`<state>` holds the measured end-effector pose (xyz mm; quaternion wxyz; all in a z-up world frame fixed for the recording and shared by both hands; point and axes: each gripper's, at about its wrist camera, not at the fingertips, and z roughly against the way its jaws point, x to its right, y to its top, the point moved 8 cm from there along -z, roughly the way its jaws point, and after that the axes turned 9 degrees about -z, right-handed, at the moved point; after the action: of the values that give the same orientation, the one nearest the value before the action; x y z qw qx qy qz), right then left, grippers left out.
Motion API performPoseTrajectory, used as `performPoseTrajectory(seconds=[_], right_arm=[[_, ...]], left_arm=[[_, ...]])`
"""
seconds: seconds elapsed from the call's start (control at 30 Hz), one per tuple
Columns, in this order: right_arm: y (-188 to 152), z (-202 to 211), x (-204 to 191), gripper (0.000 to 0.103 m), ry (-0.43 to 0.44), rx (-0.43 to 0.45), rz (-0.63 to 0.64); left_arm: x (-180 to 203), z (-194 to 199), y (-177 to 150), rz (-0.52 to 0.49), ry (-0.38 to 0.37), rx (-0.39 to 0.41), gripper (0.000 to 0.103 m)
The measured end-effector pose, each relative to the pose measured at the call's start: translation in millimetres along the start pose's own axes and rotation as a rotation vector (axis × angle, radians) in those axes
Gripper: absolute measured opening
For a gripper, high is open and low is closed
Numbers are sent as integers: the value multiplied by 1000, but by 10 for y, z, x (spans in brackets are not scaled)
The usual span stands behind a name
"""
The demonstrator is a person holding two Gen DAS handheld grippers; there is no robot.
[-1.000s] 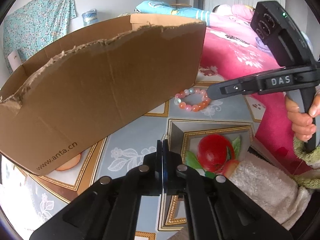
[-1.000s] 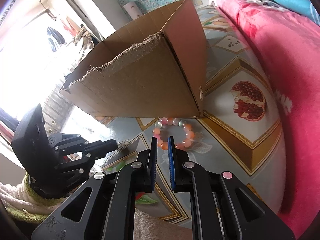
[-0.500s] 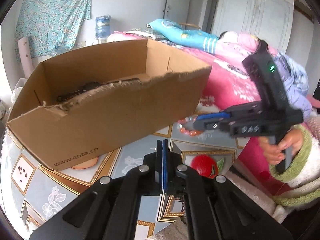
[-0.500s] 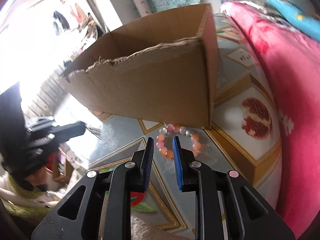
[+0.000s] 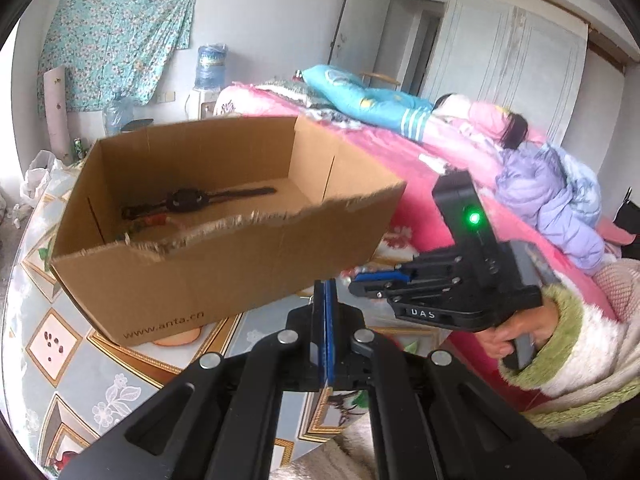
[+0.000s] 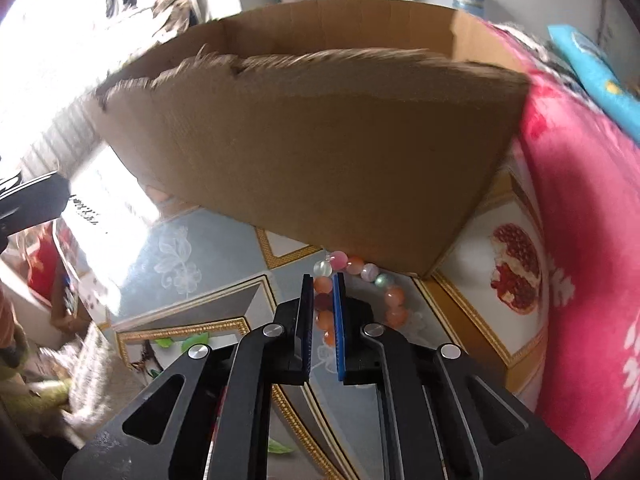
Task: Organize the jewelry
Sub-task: 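Carry the chain clasp into the box with the left tool while the right tool grasps the pink-orange bracelet, then open the left tool inside the box to drop the chain clasp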
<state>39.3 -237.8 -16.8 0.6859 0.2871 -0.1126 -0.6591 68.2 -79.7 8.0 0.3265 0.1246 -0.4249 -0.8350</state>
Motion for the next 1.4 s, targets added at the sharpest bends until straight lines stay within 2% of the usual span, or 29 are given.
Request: performPoseTrajectory(seconds=[0.3, 0.43, 0.53, 0.63, 0.77, 0.93, 1.03, 1.13, 1.33, 1.4], right_arm=[[194, 595, 596, 7, 111, 79, -281], [395, 837, 747, 7, 114, 138, -317], [641, 1077, 781, 7, 129, 194, -299], [915, 1255, 703, 7, 164, 235, -251], [1274, 1325, 503, 7, 244, 239, -162], [1628, 1077, 283, 7, 339, 160, -103], [1680, 909, 194, 7, 342, 114, -78], [1705, 700, 157, 7, 338, 60, -55], [1624, 431, 93, 7, 323, -26, -18], [1587, 410, 68, 7, 319, -50, -2]], left_arm=[[38, 334, 580, -18, -6, 93, 0], [-122, 338, 874, -3, 5, 97, 0], [-294, 216, 1040, 11, -3, 56, 0], [-515, -63, 1171, 40, -37, -36, 0], [-848, -607, 1219, 100, -84, -221, 0], [-1148, -1282, 1096, 164, -127, -435, 0], [-1232, -1605, 952, 172, -139, -541, 0], [-1283, -1831, 804, 172, -142, -627, 0], [-1397, -2037, 667, 192, -127, -698, 2], [-1399, -2044, 636, 197, -135, -717, 11]])
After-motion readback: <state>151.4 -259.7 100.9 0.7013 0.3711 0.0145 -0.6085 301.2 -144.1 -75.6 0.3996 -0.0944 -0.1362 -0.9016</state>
